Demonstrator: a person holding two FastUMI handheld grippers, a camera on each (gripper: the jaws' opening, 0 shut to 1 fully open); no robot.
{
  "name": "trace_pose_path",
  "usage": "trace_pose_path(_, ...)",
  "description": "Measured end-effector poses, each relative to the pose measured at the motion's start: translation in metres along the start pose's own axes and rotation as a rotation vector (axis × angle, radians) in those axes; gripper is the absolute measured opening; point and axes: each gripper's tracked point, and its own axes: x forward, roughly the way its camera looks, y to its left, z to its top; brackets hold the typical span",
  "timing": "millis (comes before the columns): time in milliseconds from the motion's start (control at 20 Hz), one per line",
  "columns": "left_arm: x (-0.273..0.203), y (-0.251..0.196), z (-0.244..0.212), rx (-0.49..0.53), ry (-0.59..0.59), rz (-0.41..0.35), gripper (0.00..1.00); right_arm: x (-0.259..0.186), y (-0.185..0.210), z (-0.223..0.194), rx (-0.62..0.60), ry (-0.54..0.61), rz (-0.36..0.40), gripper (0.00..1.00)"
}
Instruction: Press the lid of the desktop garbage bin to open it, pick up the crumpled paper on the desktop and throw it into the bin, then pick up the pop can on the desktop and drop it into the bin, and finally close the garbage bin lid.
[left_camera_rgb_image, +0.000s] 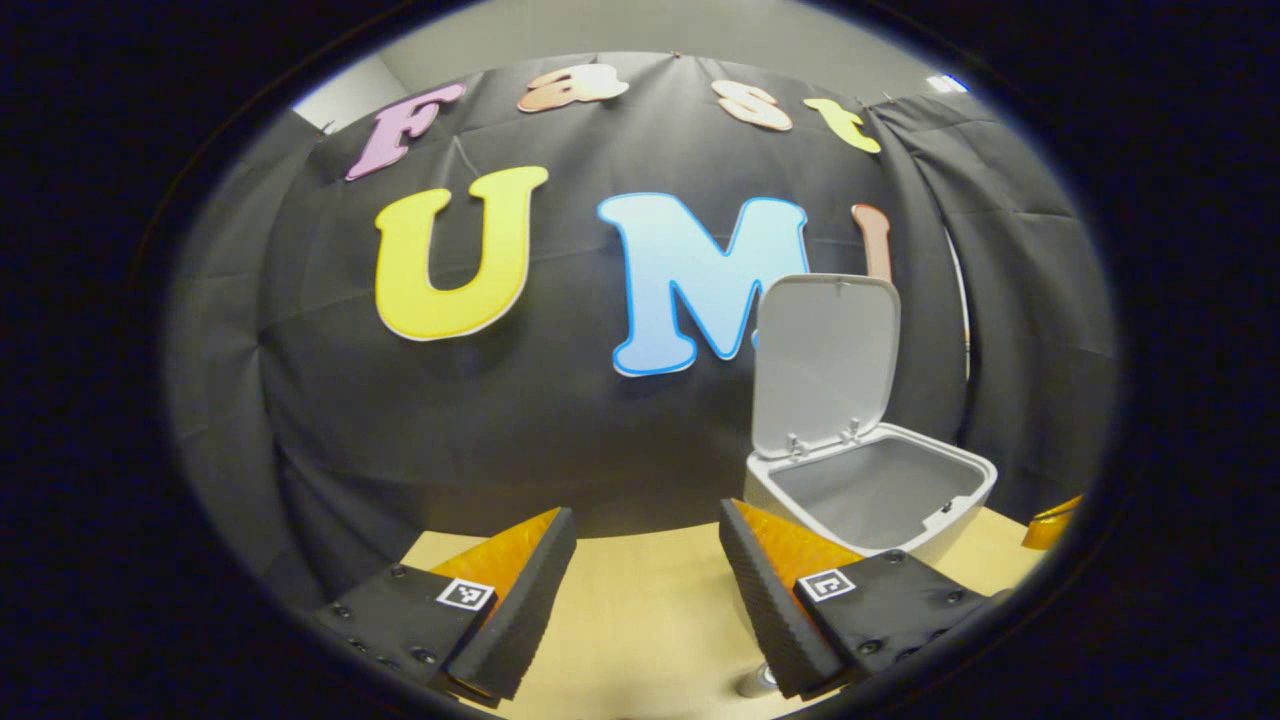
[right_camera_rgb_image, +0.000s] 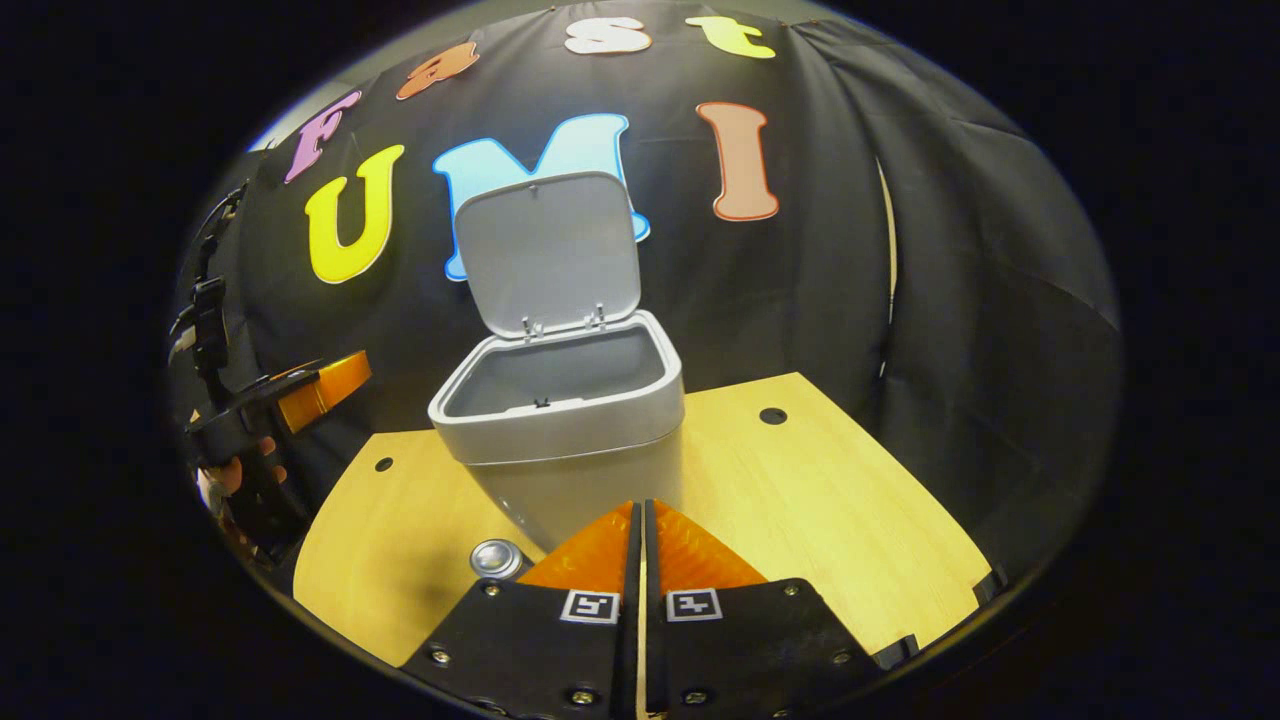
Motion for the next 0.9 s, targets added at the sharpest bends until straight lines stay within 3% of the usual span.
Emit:
trace_pose_path(50,-0.005,0.011,-0.003,-0.007,0.003,0.021,0.94,0.003,0.006,-0.001,-0.005,0.007,0.013,0.03)
trace_pose_path(600,-0.049,0.101,-0.014,-0.029,0.023,0.188,0.94,0.032,0.075,-0.019,-0.095,0.084,0.162,0.03)
trace_pose_path(800,-0.063,0.122,-0.018,-0.038,0.031,0.225,0.94,0.040,0.096,-0.030,-0.121,0.110,0.200,0.14)
trace_pose_path(850,-0.067,0.128,-0.018,-0.039,0.034,0.234,0.94,0.042,0.099,-0.032,-0.128,0.116,0.201,0.28)
trace_pose_path(900,-0.070,0.132,-0.019,-0.042,0.037,0.243,0.95,0.045,0.104,-0.036,-0.133,0.123,0.210,0.32)
